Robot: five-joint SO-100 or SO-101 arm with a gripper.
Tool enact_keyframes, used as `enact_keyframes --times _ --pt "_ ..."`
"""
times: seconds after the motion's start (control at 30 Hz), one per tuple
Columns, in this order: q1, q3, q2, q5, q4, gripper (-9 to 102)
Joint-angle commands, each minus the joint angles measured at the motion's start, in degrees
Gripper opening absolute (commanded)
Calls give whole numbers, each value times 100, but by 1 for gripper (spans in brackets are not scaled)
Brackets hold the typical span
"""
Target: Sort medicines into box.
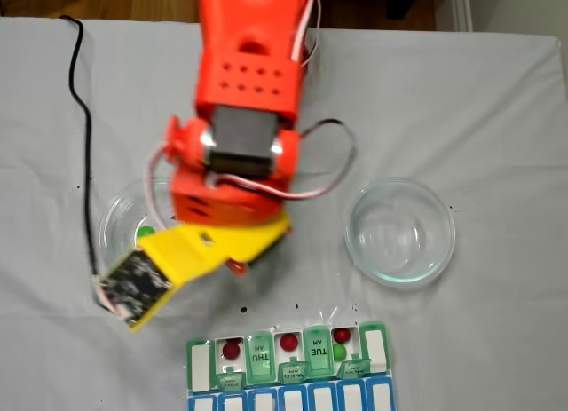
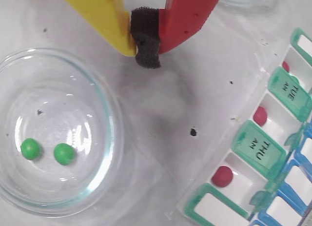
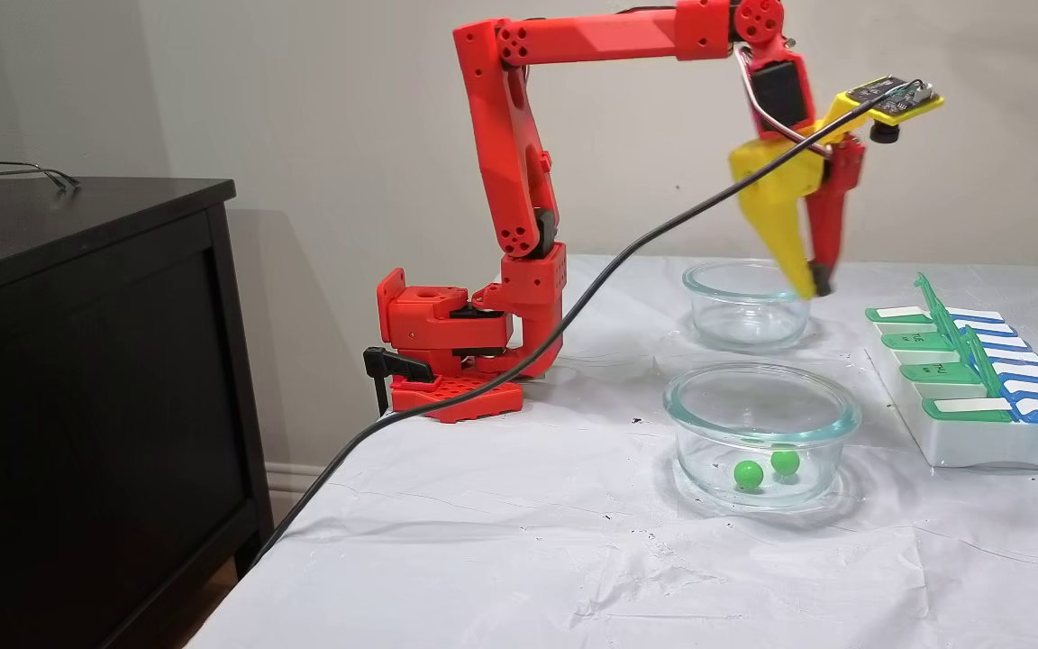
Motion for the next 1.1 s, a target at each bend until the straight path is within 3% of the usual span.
enact_keyframes --times 0.0,0.23,0.37,0.53,1.07 --pt "466 527 1063 -589 -325 0" --pt "923 1002 844 -554 -615 0" --pt "1099 1397 967 -510 -1222 0" --pt "1187 1758 914 -404 -1802 10" --pt "1450 2540 738 -747 -2760 13"
